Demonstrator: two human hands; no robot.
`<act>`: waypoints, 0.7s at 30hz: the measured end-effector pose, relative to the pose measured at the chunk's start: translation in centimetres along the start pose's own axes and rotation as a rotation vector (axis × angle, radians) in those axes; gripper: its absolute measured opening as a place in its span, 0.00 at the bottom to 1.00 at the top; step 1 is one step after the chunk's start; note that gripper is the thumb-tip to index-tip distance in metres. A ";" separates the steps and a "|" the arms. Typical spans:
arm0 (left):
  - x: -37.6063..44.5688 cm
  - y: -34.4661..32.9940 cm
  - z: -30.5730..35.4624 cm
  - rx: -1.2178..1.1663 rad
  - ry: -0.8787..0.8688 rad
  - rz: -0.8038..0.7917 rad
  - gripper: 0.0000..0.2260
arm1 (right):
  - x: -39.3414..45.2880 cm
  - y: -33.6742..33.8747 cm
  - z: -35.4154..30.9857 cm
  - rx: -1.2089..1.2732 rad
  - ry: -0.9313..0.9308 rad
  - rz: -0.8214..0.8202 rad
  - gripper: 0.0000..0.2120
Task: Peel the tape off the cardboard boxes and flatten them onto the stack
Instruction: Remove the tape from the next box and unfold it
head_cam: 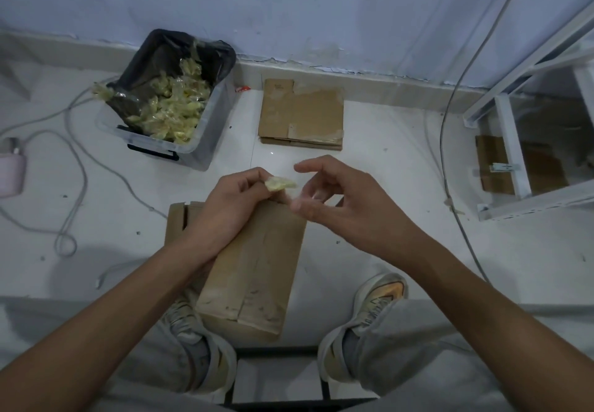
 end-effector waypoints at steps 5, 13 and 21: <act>-0.1 -0.6 -0.4 0.065 -0.032 -0.110 0.09 | 0.8 -0.6 0.7 0.069 0.009 0.125 0.03; -0.5 -1.0 -1.0 0.047 -0.073 -0.109 0.09 | 1.1 0.2 1.2 0.374 -0.217 0.067 0.14; -0.4 -0.5 -1.4 0.152 -0.091 -0.054 0.06 | 0.4 -1.1 0.4 0.032 0.009 0.007 0.10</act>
Point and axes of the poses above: each hand's wrist, its own x-axis towards the middle knuckle, its own y-axis out of the back of the hand, z = x × y, the point moved 2 cm from there along x, towards the middle knuckle, and after that the axes turned 10 degrees about -x, right-handed, at the moved point
